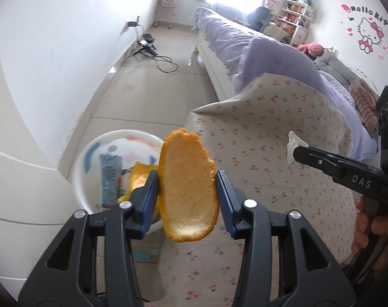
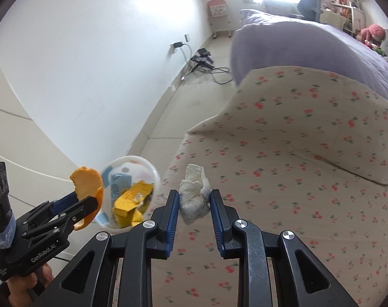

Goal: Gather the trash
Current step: 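Lift the orange peel and tissue and carry them over the wastebasket, then open the left gripper to drop the peel while the right drops the tissue in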

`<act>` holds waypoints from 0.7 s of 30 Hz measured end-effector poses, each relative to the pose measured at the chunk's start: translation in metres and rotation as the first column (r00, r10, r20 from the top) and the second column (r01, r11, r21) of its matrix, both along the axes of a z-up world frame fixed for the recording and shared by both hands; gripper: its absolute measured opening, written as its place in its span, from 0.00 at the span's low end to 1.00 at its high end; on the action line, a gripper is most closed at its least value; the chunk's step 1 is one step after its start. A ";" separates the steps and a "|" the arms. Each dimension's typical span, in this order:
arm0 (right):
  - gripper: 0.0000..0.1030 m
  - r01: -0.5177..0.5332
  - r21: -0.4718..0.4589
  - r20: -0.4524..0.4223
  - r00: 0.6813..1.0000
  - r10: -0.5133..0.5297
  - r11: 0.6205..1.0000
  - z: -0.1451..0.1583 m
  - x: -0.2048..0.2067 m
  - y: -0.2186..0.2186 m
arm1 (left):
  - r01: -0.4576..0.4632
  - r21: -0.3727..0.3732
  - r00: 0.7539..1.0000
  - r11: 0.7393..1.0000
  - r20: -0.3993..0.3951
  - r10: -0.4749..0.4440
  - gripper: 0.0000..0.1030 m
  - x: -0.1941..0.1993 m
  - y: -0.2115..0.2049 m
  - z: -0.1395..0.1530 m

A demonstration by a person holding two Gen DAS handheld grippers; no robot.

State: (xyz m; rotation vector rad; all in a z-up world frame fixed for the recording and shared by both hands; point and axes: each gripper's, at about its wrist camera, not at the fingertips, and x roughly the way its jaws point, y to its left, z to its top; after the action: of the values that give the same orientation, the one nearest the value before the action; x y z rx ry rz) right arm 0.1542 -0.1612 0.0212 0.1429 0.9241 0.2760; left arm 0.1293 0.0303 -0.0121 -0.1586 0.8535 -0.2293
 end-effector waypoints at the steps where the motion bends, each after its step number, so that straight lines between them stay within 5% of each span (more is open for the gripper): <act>1: 0.25 -0.007 0.005 -0.004 1.000 0.007 1.000 -0.001 0.001 0.005 | -0.008 0.008 1.000 1.000 -0.005 0.008 0.45 0.001 0.004 -0.002; 12: 0.25 -0.062 0.045 -0.053 0.997 0.065 0.997 -0.026 0.025 0.054 | -0.092 0.016 0.993 0.996 -0.069 0.093 0.48 0.024 0.048 -0.033; 17: 0.25 -0.064 0.090 -0.092 0.993 0.073 0.994 -0.044 0.037 0.068 | -0.124 -0.024 0.986 0.992 -0.113 0.121 0.75 0.036 0.063 -0.046; 21: 0.25 -0.071 0.095 -0.101 0.992 0.080 0.993 -0.053 0.046 0.079 | -0.200 -0.028 0.970 0.979 -0.146 0.193 0.86 0.035 0.077 -0.044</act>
State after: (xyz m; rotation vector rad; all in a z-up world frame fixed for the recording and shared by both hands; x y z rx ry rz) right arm 0.2003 -0.0827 -0.0315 0.2081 1.0231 0.3841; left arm 0.1640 0.1070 -0.0559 -0.3010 0.9687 -0.0504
